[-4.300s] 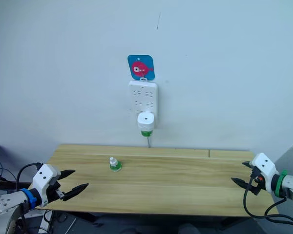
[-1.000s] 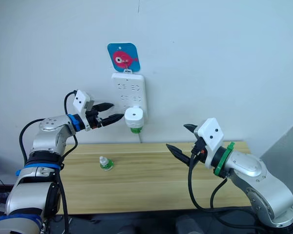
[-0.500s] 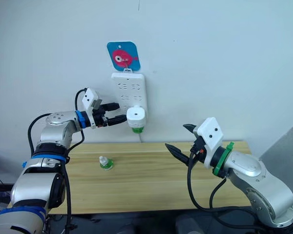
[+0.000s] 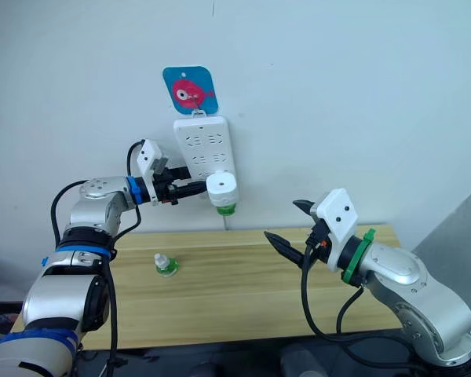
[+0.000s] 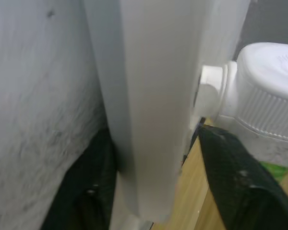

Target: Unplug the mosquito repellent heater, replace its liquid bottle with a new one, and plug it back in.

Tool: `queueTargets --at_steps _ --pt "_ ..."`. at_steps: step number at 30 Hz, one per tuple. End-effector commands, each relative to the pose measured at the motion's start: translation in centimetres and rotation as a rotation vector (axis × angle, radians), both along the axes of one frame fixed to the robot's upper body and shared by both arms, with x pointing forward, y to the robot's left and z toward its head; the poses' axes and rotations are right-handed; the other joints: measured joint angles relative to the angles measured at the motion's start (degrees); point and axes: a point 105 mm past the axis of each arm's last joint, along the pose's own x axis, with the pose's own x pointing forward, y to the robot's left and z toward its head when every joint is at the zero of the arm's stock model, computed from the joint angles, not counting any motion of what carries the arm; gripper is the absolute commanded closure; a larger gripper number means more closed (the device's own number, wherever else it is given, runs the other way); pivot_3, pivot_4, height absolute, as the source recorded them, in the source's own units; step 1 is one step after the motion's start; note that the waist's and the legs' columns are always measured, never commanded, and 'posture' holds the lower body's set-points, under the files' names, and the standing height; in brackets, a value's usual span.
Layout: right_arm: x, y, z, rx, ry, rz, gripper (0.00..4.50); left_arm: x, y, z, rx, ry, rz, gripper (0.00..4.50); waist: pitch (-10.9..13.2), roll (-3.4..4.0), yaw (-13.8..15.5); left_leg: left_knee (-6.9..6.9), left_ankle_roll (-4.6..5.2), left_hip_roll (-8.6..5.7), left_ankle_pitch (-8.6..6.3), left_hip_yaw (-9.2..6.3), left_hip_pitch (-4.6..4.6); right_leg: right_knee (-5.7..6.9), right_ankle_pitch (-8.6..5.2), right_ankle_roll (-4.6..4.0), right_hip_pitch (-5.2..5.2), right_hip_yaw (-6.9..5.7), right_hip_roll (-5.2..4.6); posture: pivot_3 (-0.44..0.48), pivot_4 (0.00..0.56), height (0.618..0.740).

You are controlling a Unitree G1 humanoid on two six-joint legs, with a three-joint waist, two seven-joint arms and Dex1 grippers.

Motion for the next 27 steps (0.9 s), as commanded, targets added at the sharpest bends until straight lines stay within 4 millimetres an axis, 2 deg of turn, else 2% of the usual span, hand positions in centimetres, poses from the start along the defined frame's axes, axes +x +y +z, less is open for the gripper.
queueTargets --at_steps 1,5,8,11,14,18,21,24,27 --pt "-0.6 0.5 1.4 0.022 -0.063 0.035 0.00 0.2 -0.6 1.7 -0.024 -0.048 -0.022 2.96 0.00 0.01 0.04 0.00 0.00 -0.01 0.00 -0.03 -0.01 0.01 0.00 0.00 0.01 -0.04 0.00 -0.267 0.085 0.733" --pt "-0.2 0.6 1.3 0.030 -0.062 0.025 0.00 0.1 -0.8 1.7 -0.026 -0.045 -0.034 3.16 0.00 0.01 -0.14 0.10 0.00 -0.01 0.00 -0.09 0.00 0.00 0.00 0.00 0.08 -0.08 -0.01 -0.269 0.084 0.733" --pt "1.0 1.3 1.2 0.035 -0.042 -0.001 0.00 -0.1 -0.9 1.7 -0.031 -0.040 -0.035 3.16 0.01 0.01 -0.44 0.17 0.01 -0.01 0.02 -0.08 0.01 0.01 0.00 0.01 0.10 -0.06 -0.01 -0.274 0.083 0.733" --pt "2.8 2.3 1.2 0.037 -0.043 -0.066 0.00 -0.2 -0.9 1.7 -0.038 -0.032 -0.035 3.16 0.01 0.02 -0.55 0.24 0.01 -0.01 0.02 -0.09 0.00 0.03 0.02 0.03 0.11 -0.05 -0.01 -0.274 0.085 0.733" --pt "4.3 4.3 1.6 0.080 -0.032 -0.130 0.00 -0.5 -1.1 1.5 -0.039 -0.028 -0.037 3.16 0.02 0.03 -0.65 0.22 0.02 0.00 0.02 -0.13 -0.02 0.05 0.02 0.03 0.09 -0.07 -0.01 -0.272 0.087 0.733" --pt "5.3 6.9 1.1 0.069 0.010 -0.155 0.00 -0.7 -1.1 1.3 -0.035 -0.023 -0.035 3.16 0.03 0.04 -0.56 0.19 0.01 -0.02 0.02 -0.37 -0.12 0.10 0.03 0.00 0.05 -0.31 -0.03 -0.263 0.087 0.733" --pt "5.6 7.7 0.9 0.059 0.033 -0.159 0.00 -0.7 -1.1 1.2 -0.034 -0.021 -0.032 3.16 0.03 0.05 -0.51 0.19 0.00 -0.05 0.02 -0.63 -0.21 0.10 0.15 -0.23 0.06 -0.62 -0.10 -0.263 0.087 0.733" --pt "7.0 8.8 1.4 0.090 0.058 -0.211 0.00 -0.7 -1.2 1.2 -0.030 -0.025 -0.033 3.16 0.08 0.13 -0.69 0.20 0.00 -0.09 0.03 -0.84 -0.28 0.12 0.15 -0.27 0.07 -0.85 -0.11 -0.256 0.084 0.733" --pt "7.7 9.5 1.6 0.092 0.049 -0.227 0.00 -0.7 -1.3 1.2 -0.029 -0.025 -0.032 3.16 0.09 0.15 -0.68 0.20 -0.06 -0.12 0.08 -1.02 -0.27 0.28 0.15 -0.28 0.06 -1.00 -0.10 -0.254 0.081 0.733"
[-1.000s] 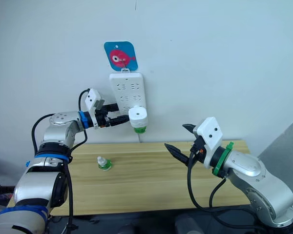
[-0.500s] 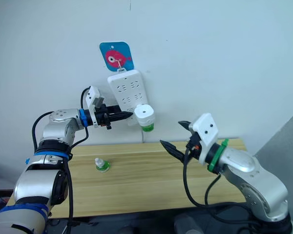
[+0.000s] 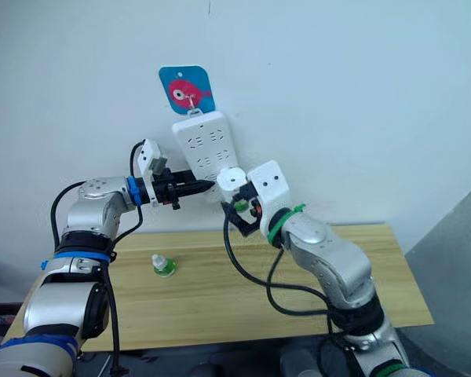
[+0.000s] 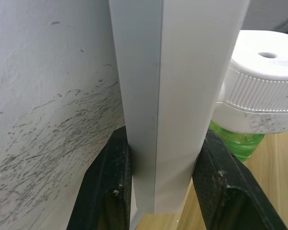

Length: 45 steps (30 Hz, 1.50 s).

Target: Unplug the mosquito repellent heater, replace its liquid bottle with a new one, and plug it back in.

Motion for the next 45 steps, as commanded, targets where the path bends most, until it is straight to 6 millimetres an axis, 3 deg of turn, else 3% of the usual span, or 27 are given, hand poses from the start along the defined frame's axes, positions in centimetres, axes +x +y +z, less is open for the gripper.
queueTargets --at_steps 1,9,12,15,22,33,39,45 --pt "0.5 0.5 1.3 0.008 -0.058 -0.023 0.00 0.0 -0.7 1.0 0.010 -0.046 -0.015 3.16 0.00 0.00 0.01 0.00 -0.01 -0.02 0.01 -0.05 0.00 0.03 -0.01 -0.01 0.01 -0.05 0.00 -0.253 0.080 0.733" --pt "2.0 1.4 1.7 0.008 -0.103 -0.050 0.00 0.0 -0.7 1.0 0.009 -0.048 -0.012 3.16 0.00 0.01 -0.07 0.01 -0.03 -0.10 0.03 -0.13 0.00 0.13 -0.01 -0.02 0.02 -0.09 -0.05 -0.244 0.078 0.733" --pt "2.3 1.3 1.6 0.005 -0.110 -0.056 0.63 0.0 -0.7 1.0 0.009 -0.049 -0.010 3.16 0.00 0.00 -0.08 0.01 -0.03 -0.14 0.04 -0.17 0.00 0.15 -0.01 -0.02 0.02 -0.13 -0.06 -0.241 0.077 0.733" --pt "2.3 1.3 1.5 0.002 -0.109 -0.052 1.58 -0.1 -0.6 0.9 0.011 -0.048 -0.007 3.16 0.00 0.00 -0.12 0.01 -0.03 -0.20 0.05 -0.20 0.00 0.20 -0.01 -0.02 0.02 -0.13 -0.11 -0.240 0.077 0.733" --pt "1.6 1.4 1.4 0.014 -0.090 -0.018 1.57 0.1 -0.4 0.9 0.016 -0.056 0.015 3.16 0.00 0.01 -0.24 0.02 0.01 -0.39 0.11 -0.23 0.00 0.29 -0.03 -0.02 0.01 -0.15 -0.27 -0.239 0.079 0.733" --pt "-1.3 -2.6 1.1 -0.015 -0.037 -0.015 1.57 1.3 1.0 0.4 0.081 -0.108 0.124 3.16 0.00 0.01 -0.84 0.24 0.08 -0.63 0.16 -0.30 -0.08 0.56 -0.21 0.18 0.03 -0.24 -0.54 -0.276 0.075 0.733" --pt "-1.6 -4.0 1.6 0.049 0.004 -0.047 1.57 0.7 2.0 0.9 0.089 -0.172 0.114 3.16 0.00 0.00 -1.83 0.36 0.52 -0.67 0.48 -0.24 0.11 0.66 -0.29 0.44 0.18 -0.15 -0.51 -0.295 0.073 0.733" --pt "-1.2 -6.0 1.5 0.100 0.028 -0.114 1.57 -1.0 4.1 0.3 0.145 -0.226 0.128 1.29 0.01 0.01 -3.37 0.03 0.52 -0.64 0.48 -0.14 0.09 0.63 -0.29 0.43 0.00 -0.05 -0.55 -0.302 0.070 0.733"
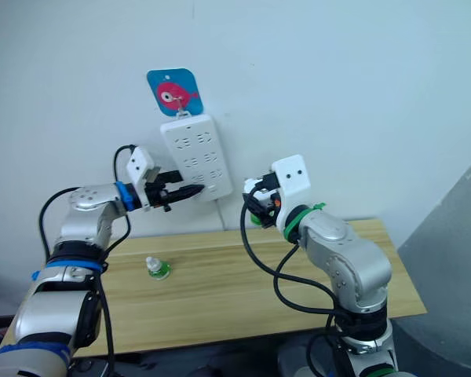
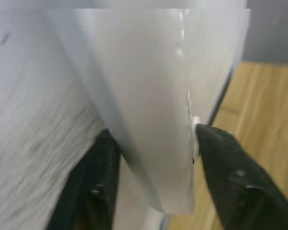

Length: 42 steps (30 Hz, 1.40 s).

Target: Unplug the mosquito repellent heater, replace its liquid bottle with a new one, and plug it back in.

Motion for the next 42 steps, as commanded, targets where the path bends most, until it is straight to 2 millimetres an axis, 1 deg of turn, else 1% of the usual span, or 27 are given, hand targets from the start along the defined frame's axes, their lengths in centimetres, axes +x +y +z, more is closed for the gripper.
queueTargets --at_steps 1,2,4,5,8,9,12,15,19,20,23,25,29,32,37,42 --pt "-0.2 -1.1 1.4 0.045 -0.048 -0.028 1.57 -0.9 0.9 1.8 0.018 -0.102 0.011 0.97 0.00 0.00 -0.21 -0.15 0.00 0.01 0.00 -0.02 -0.02 0.00 0.00 -0.01 -0.08 -0.02 -0.03 -0.302 0.070 0.733" --pt "-0.2 -1.5 1.4 0.053 -0.048 -0.037 1.57 -1.3 1.5 2.1 0.021 -0.132 0.042 0.69 0.00 0.01 -0.49 -0.25 0.00 0.02 0.00 -0.02 -0.02 0.01 0.00 -0.03 -0.13 -0.03 -0.03 -0.303 0.069 0.733" --pt "-0.2 -2.0 1.5 0.076 -0.046 -0.052 1.57 -2.1 2.2 2.9 -0.007 -0.177 0.093 0.12 -0.01 0.01 -1.12 -0.41 0.00 0.09 0.00 -0.05 -0.09 0.04 0.06 -0.35 -0.30 -0.05 -0.04 -0.304 0.069 0.733" --pt "-0.3 -2.2 1.5 0.091 -0.045 -0.059 1.57 -2.9 2.3 3.2 -0.017 -0.192 0.096 0.00 -0.01 0.02 -1.28 -0.40 0.00 0.12 0.00 -0.07 -0.17 0.08 0.04 -0.41 -0.38 -0.09 -0.11 -0.299 0.069 0.733" --pt "-0.4 -2.8 1.7 0.131 -0.051 -0.065 1.57 -6.9 1.0 2.5 0.032 -0.152 -0.042 0.00 -0.03 0.05 -2.02 -0.44 -0.01 0.19 0.01 -0.10 -0.51 0.19 0.04 -0.48 -0.85 -0.06 -0.12 -0.274 0.068 0.733" --pt "-0.5 -2.9 1.7 0.131 -0.052 -0.060 1.57 -7.7 0.8 2.4 0.043 -0.141 -0.065 0.00 -0.03 0.05 -2.00 -0.45 -0.02 0.19 0.01 -0.11 -0.52 0.20 0.02 -0.50 -0.85 -0.10 -0.13 -0.274 0.068 0.733" --pt "-0.8 -2.9 1.2 0.142 -0.042 -0.036 1.57 -9.1 0.2 3.1 0.021 -0.154 -0.067 0.00 0.00 0.10 -1.42 -0.43 -0.03 0.16 0.03 -0.11 -0.54 0.25 -0.02 -0.56 -0.85 -0.15 -0.18 -0.255 0.065 0.733" --pt "-1.1 -2.9 1.1 0.165 -0.039 -0.011 1.57 -10.8 -1.5 3.6 0.007 -0.188 -0.113 0.00 0.00 0.10 -1.13 -0.40 -0.05 0.07 0.05 -0.08 -0.52 0.25 -0.08 -0.44 -0.81 -0.14 -0.10 -0.252 0.062 0.733" --pt "-1.6 -3.1 1.2 0.188 -0.047 0.006 1.57 -12.1 -2.2 2.9 -0.039 -0.169 -0.092 0.00 -0.03 0.12 -1.05 -0.33 -0.13 0.07 0.11 0.07 -0.45 0.23 -0.14 -0.28 -0.72 0.02 -0.10 -0.252 0.060 0.733" --pt "-1.6 -3.1 1.3 0.195 -0.047 0.010 1.57 -12.3 -2.4 2.7 -0.044 -0.162 -0.098 0.00 -0.03 0.12 -1.05 -0.32 -0.13 0.06 0.11 0.09 -0.42 0.24 -0.14 -0.27 -0.71 0.04 -0.11 -0.252 0.060 0.733" --pt "-1.9 -2.9 1.7 0.255 -0.042 0.023 1.57 -12.6 -4.3 2.0 -0.094 -0.127 -0.143 0.00 -0.03 0.13 -0.91 -0.33 -0.12 0.01 0.11 0.07 -0.41 0.24 -0.14 -0.27 -0.72 0.00 -0.03 -0.257 0.058 0.733" --pt "-2.0 -3.0 1.9 0.291 -0.038 0.020 1.57 -12.7 -5.1 1.8 -0.107 -0.124 -0.164 0.00 -0.06 0.16 -0.98 -0.33 -0.12 0.03 0.11 0.05 -0.42 0.25 -0.14 -0.27 -0.72 -0.01 0.02 -0.266 0.058 0.733" --pt "-2.0 -3.4 2.6 0.456 -0.002 -0.012 1.57 -12.5 -8.2 1.0 -0.167 -0.133 -0.222 0.00 -0.08 0.20 -1.05 -0.36 -0.12 0.04 0.11 0.07 -0.42 0.24 -0.14 -0.28 -0.73 0.02 0.05 -0.284 0.061 0.733" --pt "-1.9 -3.7 2.9 0.553 0.028 -0.033 1.57 -11.9 -9.9 1.3 -0.217 -0.150 -0.231 0.00 -0.09 0.22 -1.19 -0.34 -0.12 0.02 0.11 0.07 -0.44 0.25 -0.11 -0.33 -0.73 0.02 0.04 -0.294 0.060 0.733" --pt "-1.9 -3.9 3.1 0.700 0.076 -0.054 1.57 -10.6 -11.8 1.8 -0.281 -0.168 -0.232 0.00 -0.24 0.46 -1.42 -0.32 -0.12 0.01 0.11 0.09 -0.42 0.27 -0.12 -0.30 -0.72 0.04 0.07 -0.309 0.057 0.733" --pt "-2.3 -3.5 3.2 0.754 0.112 -0.028 1.57 -10.2 -13.5 1.7 -0.326 -0.154 -0.266 0.00 -0.27 0.52 -1.95 -0.34 -0.11 0.03 0.11 0.10 -0.42 0.28 -0.05 -0.43 -0.73 0.05 0.12 -0.320 0.054 0.733"
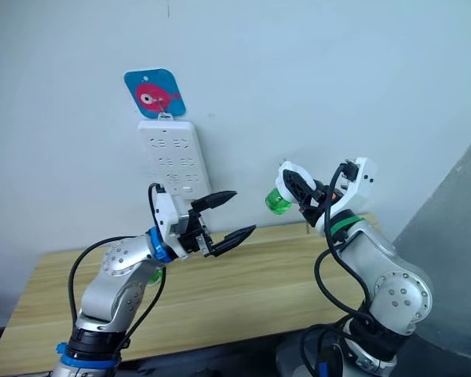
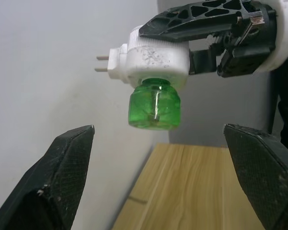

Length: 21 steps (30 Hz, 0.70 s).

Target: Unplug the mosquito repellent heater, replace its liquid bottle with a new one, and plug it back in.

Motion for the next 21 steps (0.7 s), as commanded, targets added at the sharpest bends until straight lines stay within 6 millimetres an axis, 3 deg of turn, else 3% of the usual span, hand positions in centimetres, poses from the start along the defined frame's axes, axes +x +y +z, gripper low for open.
queueTargets --at_steps 1,10,21 --pt "-0.8 1.3 1.2 0.126 -0.026 0.054 1.57 0.1 -1.1 0.5 -0.015 -0.027 -0.034 0.00 -0.02 0.03 -0.15 0.00 0.00 0.00 0.00 0.00 0.00 0.00 0.00 0.01 0.00 0.00 0.01 -0.320 0.054 0.733" --pt "-1.3 1.9 1.4 0.216 0.034 0.083 1.57 1.4 -1.8 0.8 -0.062 -0.026 -0.023 0.00 -0.08 0.12 -0.87 0.03 0.01 -0.01 0.01 -0.01 0.00 0.00 -0.07 0.12 0.03 0.01 0.01 -0.331 0.050 0.733" --pt "-1.7 2.5 1.5 0.231 0.063 0.110 1.57 1.1 -2.2 0.8 -0.077 -0.018 -0.043 0.00 -0.14 0.21 -0.95 0.03 0.01 -0.01 0.01 -0.01 0.00 0.00 -0.08 0.14 0.04 0.02 0.02 -0.330 0.050 0.733"
